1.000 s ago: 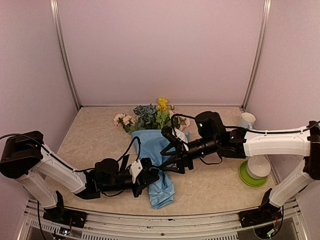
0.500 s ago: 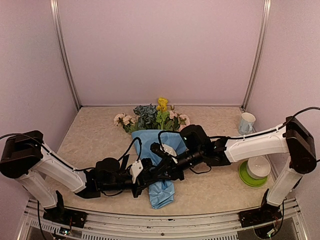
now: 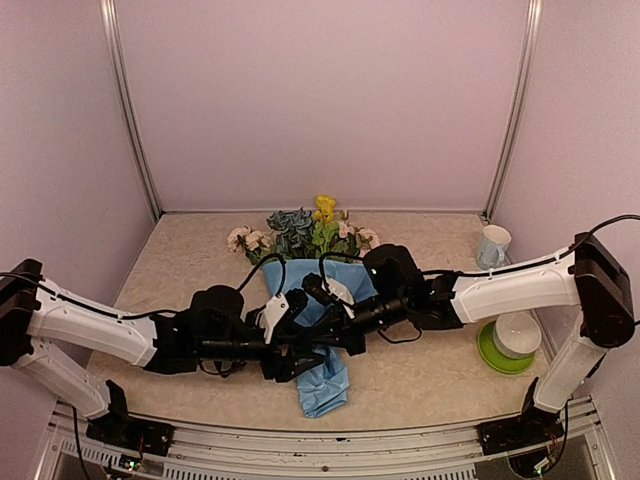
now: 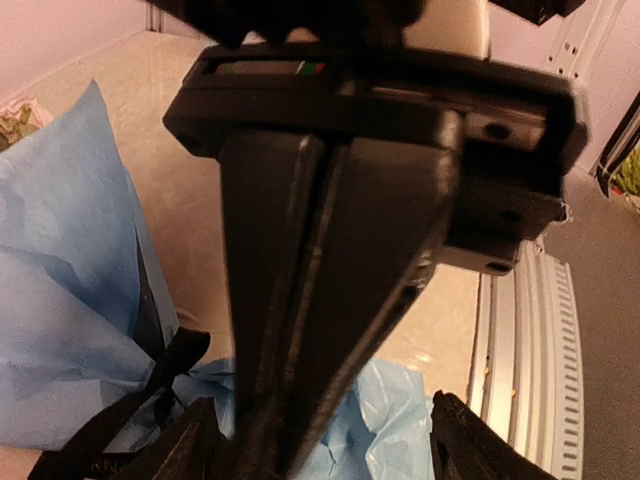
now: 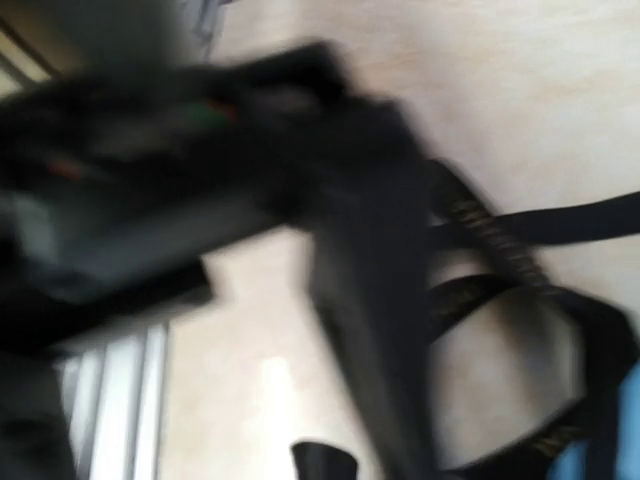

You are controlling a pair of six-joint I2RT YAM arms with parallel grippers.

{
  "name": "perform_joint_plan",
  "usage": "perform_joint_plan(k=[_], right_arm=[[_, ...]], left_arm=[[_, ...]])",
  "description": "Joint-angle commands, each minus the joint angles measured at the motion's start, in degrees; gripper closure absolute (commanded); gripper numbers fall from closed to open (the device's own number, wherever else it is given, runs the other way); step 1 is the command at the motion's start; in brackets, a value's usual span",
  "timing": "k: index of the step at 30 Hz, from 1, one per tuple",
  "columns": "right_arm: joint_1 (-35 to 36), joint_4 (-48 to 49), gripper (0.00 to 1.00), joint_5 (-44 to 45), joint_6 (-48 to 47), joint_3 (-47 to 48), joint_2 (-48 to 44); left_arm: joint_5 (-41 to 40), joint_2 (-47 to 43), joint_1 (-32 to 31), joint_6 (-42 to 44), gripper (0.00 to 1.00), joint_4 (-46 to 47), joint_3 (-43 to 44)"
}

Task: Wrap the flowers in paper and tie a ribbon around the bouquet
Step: Pass from the left arm to the right, then cross the half-tied ribbon at the center of the board.

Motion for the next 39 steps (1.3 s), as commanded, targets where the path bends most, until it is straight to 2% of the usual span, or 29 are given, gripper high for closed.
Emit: perform_joint_plan(k=[1,3,6,8,10,13,16,19,21,25,26,29,34,36,39], right_arm=[[-0.8,0.7,1.00,3.2,2.1,0.2,-1.1],[-0.9,0.1,1.00,3.6,2.2,0.5,-0.7],[-0.9,0.1,1.00,3.2,2.4,0.3,-0.9],[-0.9,0.3,1.00,2.9,2.4,0.0,-1.1],[-0.9,0.2,1.00,2.7,2.4,0.2,-1.1],[-0.8,0.1,1.00,2.2,2.5,0.5,-0.9],[-0.9,-0.4,1.00,2.0,2.5,0.9,-0.3],[-0.9,-1.2,1.00,1.9,2.6,1.4,0.3],[-0.9,-1.0,1.00,1.7,3.1,1.2,0.5],[-0.9,0.3,1.00,1.5,3.9,0.8,0.2],[-0.9,0.5,1.00,1.7,4.1,0.7,0.2],[-1.0,-0.4,1.00,3.1,5.3,2.5,1.2],[-2.8,-0.8,1.00,3.1,8.4,5.2,3.4],[-3.7,-0.5,1.00,2.3,9.4,5.9,4.2],[-4.3,-0.9,1.00,1.2,9.7,7.5,5.2]], left_arm=[[-2.4,-6.9,1.0,-6.8,0.28,-21.4,5.2],[-7.5,-9.6,2.8,-14.0,0.30,-27.2,5.1],[-16.5,-15.0,8.7,-27.2,0.50,-35.3,2.0],[-21.8,-18.8,12.1,-33.3,0.50,-39.4,-1.6],[-26.1,-22.7,12.7,-38.1,0.43,-39.8,-6.0],[-26.5,-25.9,14.4,-42.0,0.34,-38.5,-12.0],[-23.8,-23.9,16.4,-42.3,0.34,-37.3,-14.0],[-21.8,-20.3,16.5,-42.0,0.38,-35.6,-14.5],[-20.9,-18.7,16.6,-42.1,0.51,-34.2,-15.0],[-20.2,-18.9,16.6,-41.6,0.94,-33.3,-15.6],[-20.4,-19.6,16.5,-41.2,1.00,-33.6,-15.2],[-22.1,-24.6,13.7,-37.6,1.00,-33.2,-12.6],[-26.1,-31.7,3.9,-23.4,1.00,-28.0,-4.8],[-24.3,-32.1,-0.3,-16.1,1.00,-25.2,-2.5],[-15.4,-30.4,-6.0,-4.9,1.00,-20.9,0.0]])
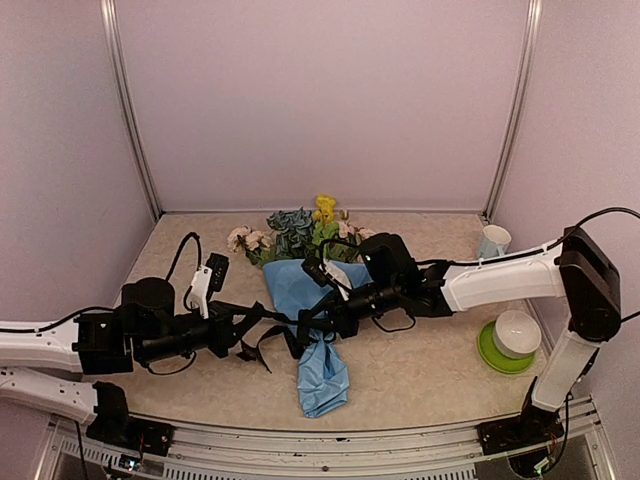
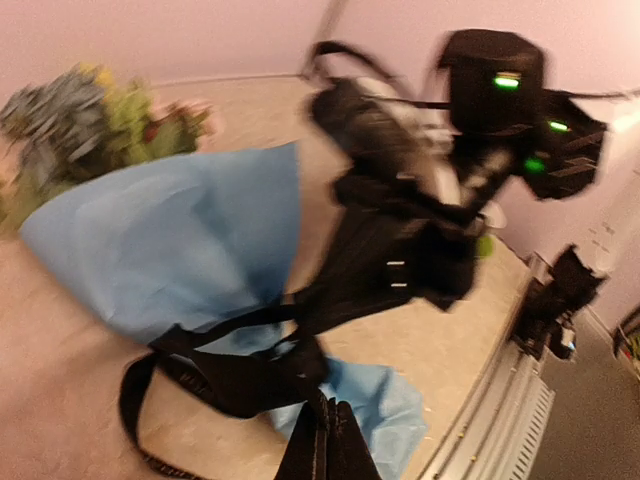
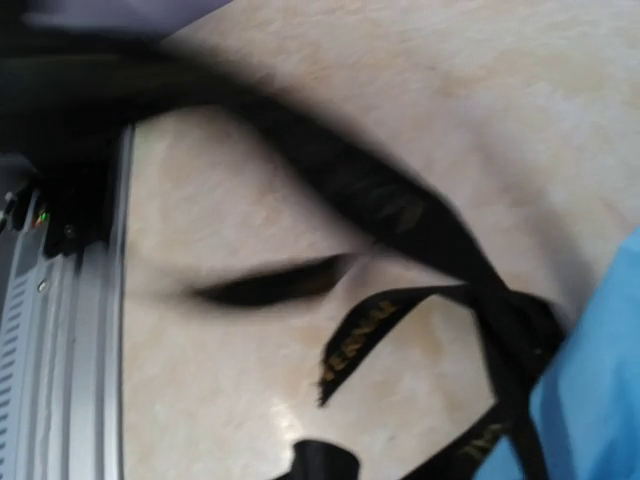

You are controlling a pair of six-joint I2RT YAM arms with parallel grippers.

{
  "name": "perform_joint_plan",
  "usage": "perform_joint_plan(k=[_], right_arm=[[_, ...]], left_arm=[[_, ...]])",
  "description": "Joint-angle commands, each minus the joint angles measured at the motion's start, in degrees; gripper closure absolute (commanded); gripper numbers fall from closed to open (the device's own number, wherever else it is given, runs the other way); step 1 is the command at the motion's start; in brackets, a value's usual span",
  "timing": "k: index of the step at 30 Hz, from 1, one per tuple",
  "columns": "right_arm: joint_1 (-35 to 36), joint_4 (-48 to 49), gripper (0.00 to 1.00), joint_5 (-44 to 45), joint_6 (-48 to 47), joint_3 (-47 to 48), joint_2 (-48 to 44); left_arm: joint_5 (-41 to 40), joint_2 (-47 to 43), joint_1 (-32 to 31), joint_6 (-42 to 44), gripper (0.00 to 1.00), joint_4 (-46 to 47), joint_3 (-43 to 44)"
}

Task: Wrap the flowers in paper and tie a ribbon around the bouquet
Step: Cross the half-tied ribbon at the center of the board.

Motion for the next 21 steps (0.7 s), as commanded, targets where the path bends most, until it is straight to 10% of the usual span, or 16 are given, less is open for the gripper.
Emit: perform_joint_plan(k=[1,11,21], right_arm=[[-1.4,-0.6,1.00,-1.3,2.1,3.2,2.0],[-3.6,-1.8,1.00,-5.8,2.1,4.7,1.4],[-3.7,-5.3,1.00,-5.4,-0.1,3.3,-1.4]], left_arm=[[10.5,2.4,-6.8,20.9,1.00,8.3,4.0],[29.0,24.5,-8.4,35.7,1.00,2.7,22.4],[21.7,16.4,3.5,14.5,1.00,13.0,8.4]])
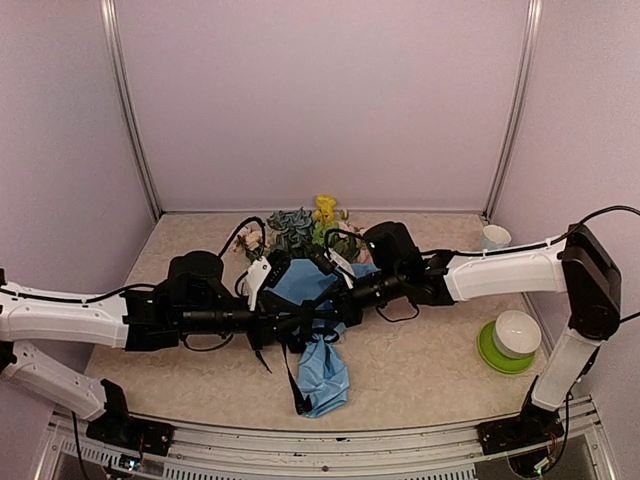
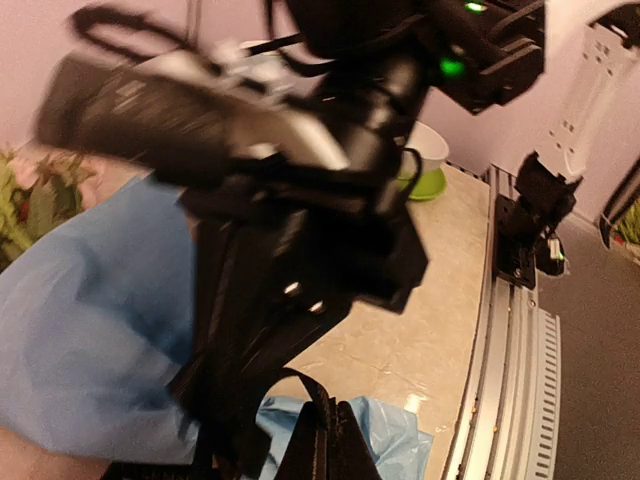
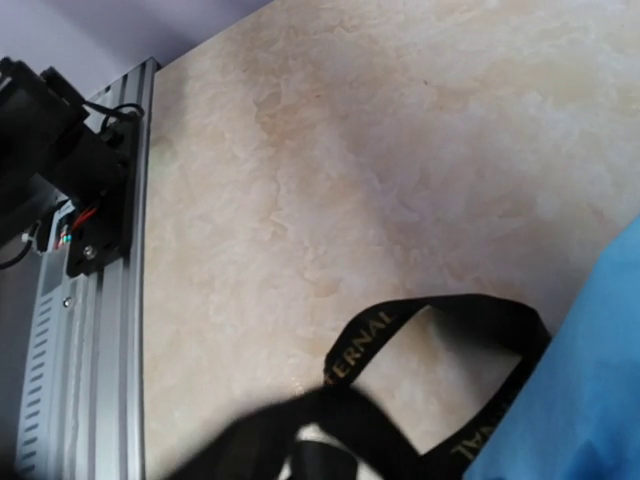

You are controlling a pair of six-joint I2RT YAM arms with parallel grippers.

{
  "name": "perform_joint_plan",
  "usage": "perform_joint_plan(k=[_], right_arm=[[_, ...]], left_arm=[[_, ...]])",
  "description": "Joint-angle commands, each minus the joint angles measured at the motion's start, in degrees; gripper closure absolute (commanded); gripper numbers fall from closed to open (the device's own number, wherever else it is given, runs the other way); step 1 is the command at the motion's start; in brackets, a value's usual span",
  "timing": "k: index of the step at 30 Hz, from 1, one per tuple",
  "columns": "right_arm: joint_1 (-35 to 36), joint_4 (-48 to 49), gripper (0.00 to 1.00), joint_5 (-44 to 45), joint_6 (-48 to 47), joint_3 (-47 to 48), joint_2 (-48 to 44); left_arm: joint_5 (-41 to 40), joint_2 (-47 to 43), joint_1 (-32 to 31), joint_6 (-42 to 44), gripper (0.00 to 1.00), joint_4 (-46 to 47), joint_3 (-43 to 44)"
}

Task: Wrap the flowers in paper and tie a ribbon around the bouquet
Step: Cross the half-tied ribbon at the center of the board.

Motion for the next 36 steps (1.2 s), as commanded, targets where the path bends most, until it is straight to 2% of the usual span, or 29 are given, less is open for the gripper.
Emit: perform_joint_plan(k=[1,4,7,9,12,15,17,19,23,24,27,32,33,36], right_arm=[[-0.4,-2.7,1.00,-1.0,-1.7,0.9,-1.8],[-0.5,-2.9,1.00,-1.0,-1.7,1.8,-1.7],[-0.5,-3.9,1.00,-0.4,-1.7,3.3,-0.4],[-0.4,-4.2,1.00,-0.2,-1.4,3.9,0.2],[-0.5,-3.6,1.00,-0.4,-0.7,3.9,-0.1],[-0.5,-3.8,1.00,-0.3,-0.4,4.2,-0.3],[-0.4,-4.8,1.00,-0.2,-0.6,4.6,-0.1],[-0.5,-4.8,1.00,0.1,-0.6,4.3,-0.1],[-0.5,-4.3,1.00,0.1,-0.3,3.5,-0.7],[-0.5,-4.3,1.00,0.1,-0.3,3.4,-0.7],[-0.5,-4.6,1.00,0.1,-0.5,3.5,-0.6],[-0.4,-5.1,1.00,-0.1,-1.0,4.1,0.0],[-0.4,-5.0,1.00,0.0,-1.0,4.1,0.1],[-0.5,-4.9,1.00,0.0,-1.1,4.0,0.1]], left_arm=[[-0.3,-7.2,0.9,-7.7,1.00,1.9,-6.6],[5.4,-8.1,-1.3,-6.7,1.00,0.0,-9.2],[7.0,-3.4,-6.5,-3.0,1.00,-0.4,-5.8],[9.7,2.3,-8.4,-0.2,1.00,-0.1,-1.3],[20.4,13.8,-8.8,3.6,1.00,-1.0,5.8],[26.5,23.0,-9.6,7.8,1.00,-2.7,12.8],[25.7,27.0,-11.2,11.6,1.00,-3.1,16.3],[21.3,29.5,-12.2,14.4,0.98,-4.2,19.8],[12.4,29.3,-12.6,14.4,0.80,4.4,18.0],[9.5,28.6,-12.7,14.3,0.73,7.3,16.3],[0.9,26.7,-13.0,15.5,0.41,11.1,13.0],[-8.0,22.8,-14.2,20.6,0.08,11.3,9.4],[-9.2,21.4,-14.3,21.2,0.02,11.9,8.3],[-12.3,18.2,-14.4,23.4,0.01,13.6,5.2]])
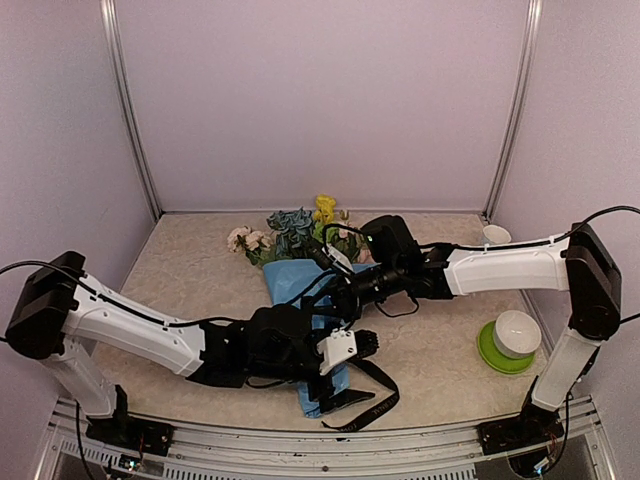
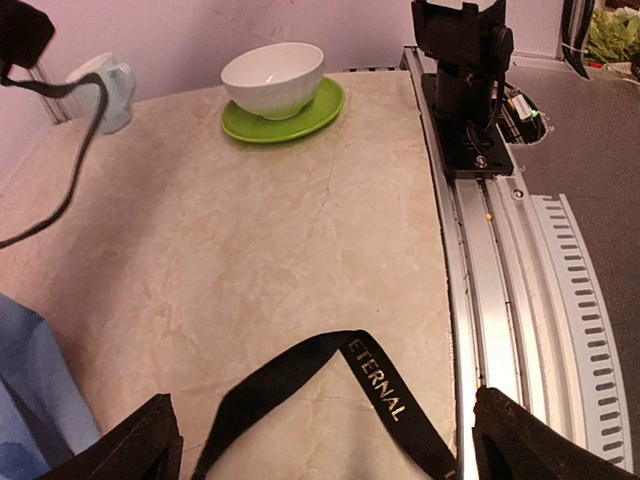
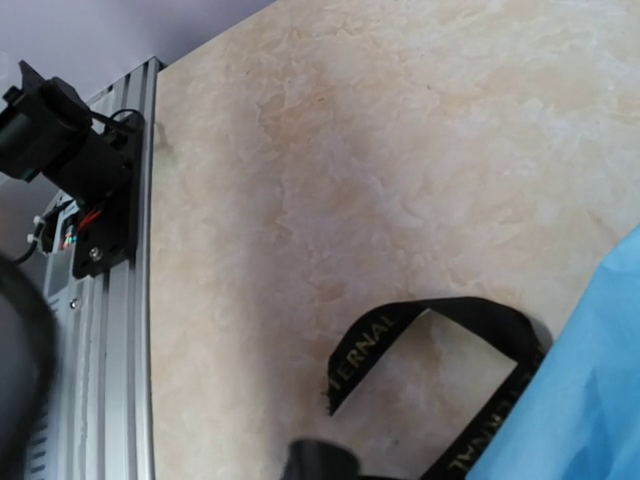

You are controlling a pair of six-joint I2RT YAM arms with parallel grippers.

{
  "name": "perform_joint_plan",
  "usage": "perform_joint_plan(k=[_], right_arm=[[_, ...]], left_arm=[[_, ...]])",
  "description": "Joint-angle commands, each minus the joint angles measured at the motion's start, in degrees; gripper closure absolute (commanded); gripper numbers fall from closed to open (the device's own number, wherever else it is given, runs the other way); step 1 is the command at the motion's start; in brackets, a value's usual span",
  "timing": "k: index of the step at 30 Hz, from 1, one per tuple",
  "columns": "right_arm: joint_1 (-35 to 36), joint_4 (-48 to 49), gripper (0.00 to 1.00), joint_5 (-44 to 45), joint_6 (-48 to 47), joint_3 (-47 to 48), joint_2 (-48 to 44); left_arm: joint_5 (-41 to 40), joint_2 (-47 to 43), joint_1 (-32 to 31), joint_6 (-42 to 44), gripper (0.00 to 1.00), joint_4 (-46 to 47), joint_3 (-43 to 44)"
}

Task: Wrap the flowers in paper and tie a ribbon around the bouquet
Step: Cross the half-tied ribbon at the center of the board.

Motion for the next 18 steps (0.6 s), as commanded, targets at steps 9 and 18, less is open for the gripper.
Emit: perform_joint_plan(k=[9,18], right_arm=[[-0.4,-0.3,1.00,-0.5,-0.4,1.5,1.3],[0.9,3.3,1.00,-1.3,-0.6,0.3,0.0]], left_arm=[[-3.6,-21.7,1.5,-0.6,0.01,9.1,-14.5],[1.6,-31.5,17.3,-16.8,0.24,12.5,-26.8]])
